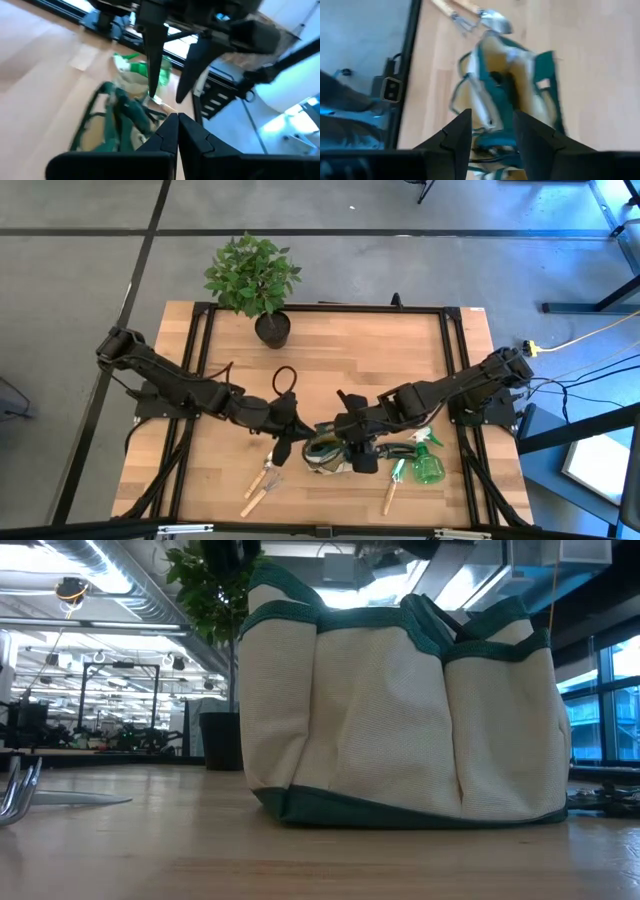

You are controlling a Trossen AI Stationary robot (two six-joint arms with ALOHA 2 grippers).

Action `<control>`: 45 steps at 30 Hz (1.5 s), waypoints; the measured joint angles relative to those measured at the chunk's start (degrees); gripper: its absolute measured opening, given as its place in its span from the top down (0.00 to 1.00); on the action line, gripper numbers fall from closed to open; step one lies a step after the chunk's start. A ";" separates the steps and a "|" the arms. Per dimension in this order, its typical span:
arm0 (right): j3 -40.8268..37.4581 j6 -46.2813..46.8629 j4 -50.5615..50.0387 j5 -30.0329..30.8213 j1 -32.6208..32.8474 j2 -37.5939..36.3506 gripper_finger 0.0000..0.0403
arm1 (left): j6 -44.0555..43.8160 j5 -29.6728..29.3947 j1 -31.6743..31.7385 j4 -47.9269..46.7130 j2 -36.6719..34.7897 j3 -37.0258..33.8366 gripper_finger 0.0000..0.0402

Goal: Pick & Place Garden tools in Gardening bag
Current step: Adjust the brown gardening bag on the table

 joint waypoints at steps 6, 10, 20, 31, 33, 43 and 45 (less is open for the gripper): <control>0.00 -3.92 -0.12 -1.33 -2.73 0.08 0.64 | -2.37 -2.51 0.36 -2.49 -0.02 0.10 0.99; -0.04 -5.99 -1.81 -6.24 -4.07 1.37 0.64 | -2.86 2.02 0.38 -1.41 -0.02 0.10 0.99; -0.07 -6.89 -2.81 -8.67 -4.07 6.26 0.64 | -3.78 2.07 -0.91 -3.05 -0.02 0.10 0.99; 2.65 -5.98 -3.47 -7.47 -4.42 6.30 0.64 | -3.82 0.87 -0.89 -3.49 0.00 0.10 0.99; 4.12 -5.96 -3.71 -7.45 -4.42 6.29 0.64 | -3.55 0.43 -0.89 -3.61 -0.01 0.10 0.99; 12.02 1.80 -12.72 -10.02 -2.94 6.16 0.64 | -8.32 -7.90 2.01 -18.53 0.00 0.12 1.00; 12.00 4.38 -15.01 -10.46 -1.22 6.19 0.64 | -8.28 -6.97 2.72 -20.89 0.00 0.10 1.00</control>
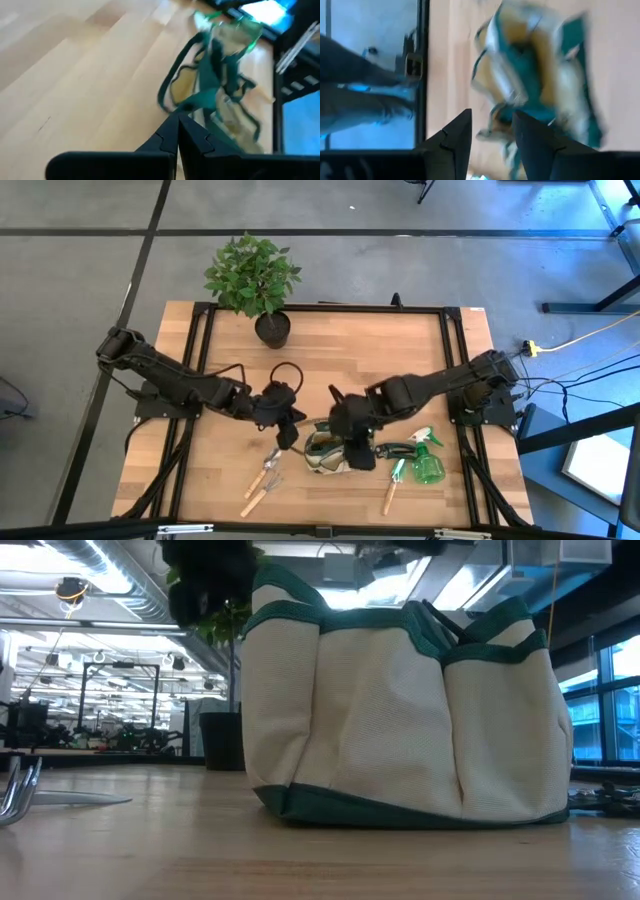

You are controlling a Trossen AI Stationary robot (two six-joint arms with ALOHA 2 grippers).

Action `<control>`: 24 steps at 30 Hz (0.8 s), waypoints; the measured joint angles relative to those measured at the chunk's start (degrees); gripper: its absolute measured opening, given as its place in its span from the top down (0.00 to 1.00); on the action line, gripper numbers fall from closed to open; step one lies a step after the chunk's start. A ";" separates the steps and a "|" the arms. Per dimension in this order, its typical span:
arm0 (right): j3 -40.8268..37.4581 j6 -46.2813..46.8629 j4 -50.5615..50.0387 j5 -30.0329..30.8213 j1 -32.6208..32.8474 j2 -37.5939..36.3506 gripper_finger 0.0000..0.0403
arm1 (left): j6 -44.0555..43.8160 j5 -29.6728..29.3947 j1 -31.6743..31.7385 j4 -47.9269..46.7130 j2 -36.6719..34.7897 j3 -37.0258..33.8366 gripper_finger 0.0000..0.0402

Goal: Pick & Place Garden tools in Gardening bag
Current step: Adjust the brown gardening bag on the table

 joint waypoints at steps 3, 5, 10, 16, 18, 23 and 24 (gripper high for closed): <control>-0.68 3.59 -0.61 0.14 2.94 -0.04 0.64 | 1.06 2.47 0.91 0.05 0.00 -0.77 0.99; -1.57 6.08 -0.53 1.11 4.60 0.03 0.64 | 1.24 3.95 1.40 0.26 0.00 -1.78 1.00; -4.20 13.26 3.15 4.48 8.63 -0.02 0.64 | -1.61 6.62 2.24 5.58 0.02 -6.23 1.00; -8.42 24.20 11.99 9.34 14.00 -0.21 0.64 | -4.53 5.78 1.09 15.51 0.02 -10.60 1.00; -9.48 27.60 12.38 14.00 15.61 -1.61 0.64 | -4.50 4.15 0.73 15.81 0.02 -10.93 1.00; -16.38 37.41 19.60 25.11 19.58 -4.85 0.64 | -2.19 4.53 2.65 14.30 0.09 -10.93 0.99; -18.32 39.35 21.52 26.94 20.21 -5.10 0.64 | -1.93 5.02 3.41 14.28 0.23 -10.93 0.99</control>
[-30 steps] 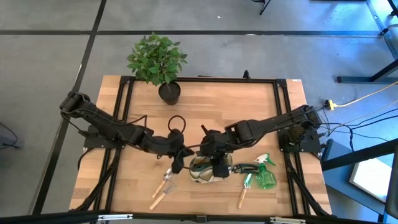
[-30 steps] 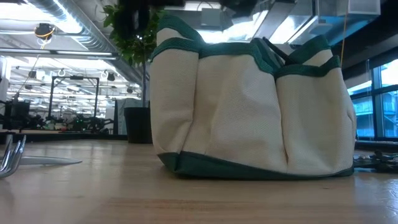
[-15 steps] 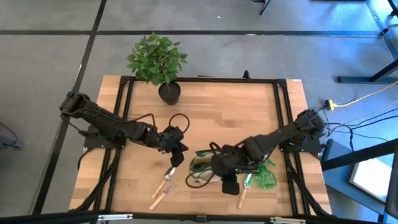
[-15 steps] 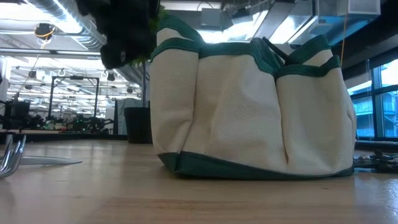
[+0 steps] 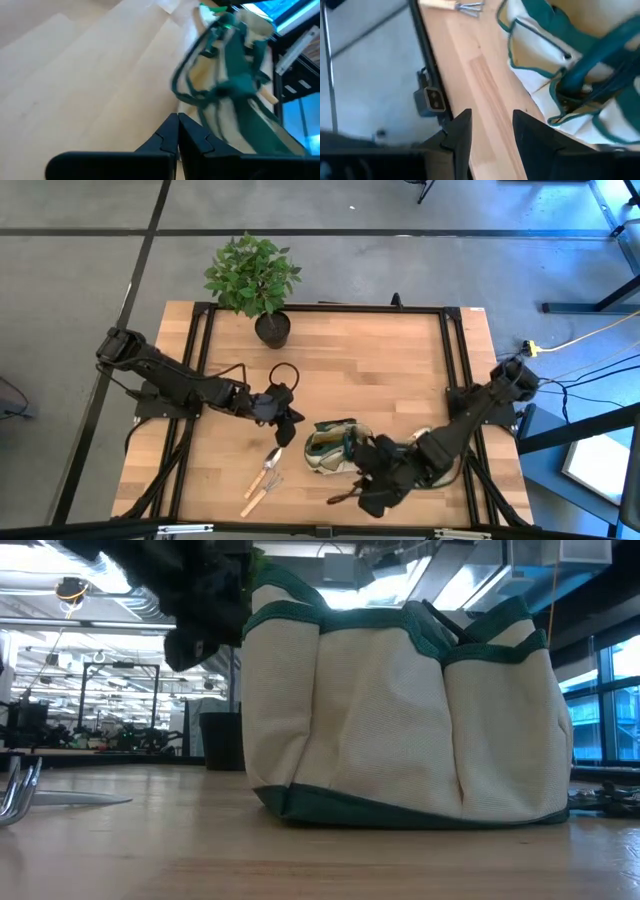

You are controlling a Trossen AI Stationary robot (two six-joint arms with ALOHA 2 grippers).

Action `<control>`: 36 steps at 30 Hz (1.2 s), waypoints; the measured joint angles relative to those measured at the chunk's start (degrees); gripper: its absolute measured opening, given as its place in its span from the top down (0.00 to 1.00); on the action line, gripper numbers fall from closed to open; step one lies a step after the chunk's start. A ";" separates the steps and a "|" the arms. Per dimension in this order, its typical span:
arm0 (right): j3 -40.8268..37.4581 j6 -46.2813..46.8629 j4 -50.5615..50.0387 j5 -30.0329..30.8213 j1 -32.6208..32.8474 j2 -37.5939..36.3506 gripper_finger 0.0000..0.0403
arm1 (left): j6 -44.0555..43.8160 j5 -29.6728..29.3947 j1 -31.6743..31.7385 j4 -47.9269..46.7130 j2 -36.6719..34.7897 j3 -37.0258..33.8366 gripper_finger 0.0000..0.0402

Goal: Pick & Place Garden tools in Gardening bag
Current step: Adjust the brown gardening bag on the table

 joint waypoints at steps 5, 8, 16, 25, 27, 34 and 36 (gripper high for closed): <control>-10.78 9.13 14.60 5.50 1.38 -3.46 0.64 | 1.46 2.81 4.24 0.43 0.71 0.00 0.99; -14.92 14.04 18.48 7.33 2.26 -3.62 0.64 | 2.78 4.92 6.80 0.65 1.34 -0.10 1.00; -18.80 18.13 20.65 8.14 5.63 -3.54 0.64 | 3.66 17.71 10.75 13.55 8.55 -0.05 1.00; -20.09 18.54 14.55 8.90 4.75 -3.56 0.64 | -2.10 19.29 7.40 23.00 17.37 -0.02 1.00; -21.74 19.50 14.53 8.51 4.54 -3.56 0.64 | -2.86 18.72 6.17 23.06 17.45 -0.02 1.00; -28.93 27.03 14.71 7.72 4.76 -3.56 0.64 | -7.55 16.30 1.43 24.13 16.67 0.02 1.00; -30.13 27.76 15.77 7.68 4.80 -3.56 0.64 | -9.12 15.61 -0.36 24.68 16.64 0.00 1.00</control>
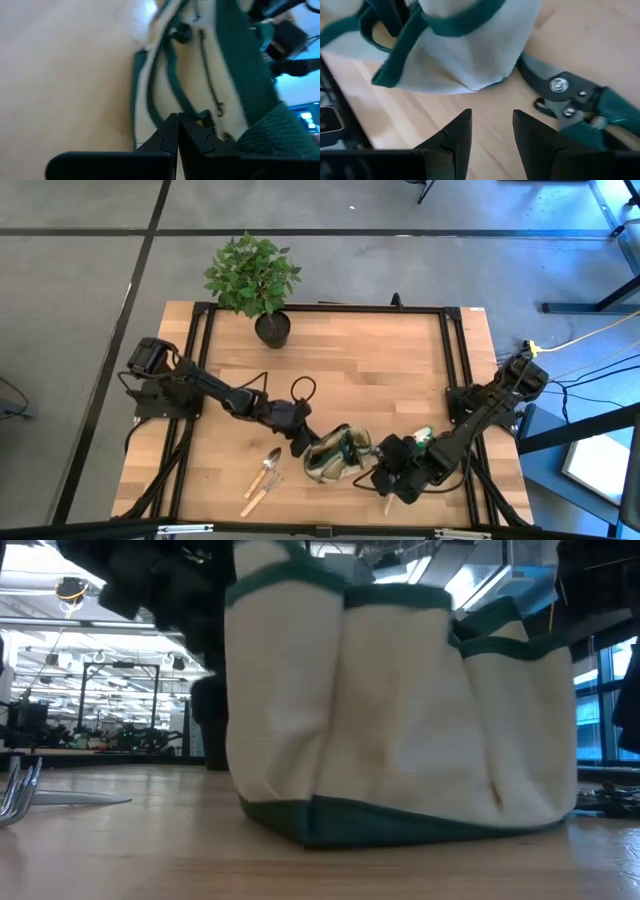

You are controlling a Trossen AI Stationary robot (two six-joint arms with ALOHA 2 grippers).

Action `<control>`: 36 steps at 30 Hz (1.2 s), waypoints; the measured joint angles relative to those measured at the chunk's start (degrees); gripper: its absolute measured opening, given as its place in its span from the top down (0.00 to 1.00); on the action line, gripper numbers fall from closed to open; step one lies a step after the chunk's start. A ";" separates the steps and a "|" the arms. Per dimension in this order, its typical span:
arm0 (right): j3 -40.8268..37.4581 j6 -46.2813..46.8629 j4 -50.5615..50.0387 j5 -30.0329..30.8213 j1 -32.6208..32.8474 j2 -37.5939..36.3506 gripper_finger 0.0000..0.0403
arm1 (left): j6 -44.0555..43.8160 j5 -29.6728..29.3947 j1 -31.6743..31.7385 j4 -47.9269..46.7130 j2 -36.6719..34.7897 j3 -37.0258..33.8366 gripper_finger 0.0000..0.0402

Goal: Pick & Place Garden tools in Gardening bag
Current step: Adjust the brown gardening bag on the table

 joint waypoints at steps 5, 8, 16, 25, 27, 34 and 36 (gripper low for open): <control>-0.86 -4.85 5.80 0.02 -1.50 0.00 0.64 | -4.22 -3.62 -4.95 0.73 -0.11 0.02 1.00; -0.86 -8.72 7.95 -0.05 -3.36 0.00 0.64 | -6.81 -5.78 -7.98 1.17 -0.11 0.02 1.00; -0.86 -17.73 9.14 -1.63 -9.85 0.00 0.64 | -9.78 -8.70 -13.22 1.37 -0.11 2.12 1.00; -0.86 -32.49 15.62 -7.86 -19.86 0.00 0.64 | -9.08 -8.78 -15.06 0.91 -0.11 5.55 1.00; -0.86 -34.46 16.54 -9.17 -21.53 0.00 0.64 | -9.06 -8.78 -15.36 0.88 -0.11 5.59 1.00; -0.83 -39.08 16.70 -13.68 -24.51 0.00 0.64 | -8.46 -8.30 -15.63 -0.93 -0.11 5.59 1.00; -0.83 -39.56 16.13 -14.76 -24.65 0.00 0.64 | -8.08 -7.54 -15.64 -1.67 -0.11 5.59 1.00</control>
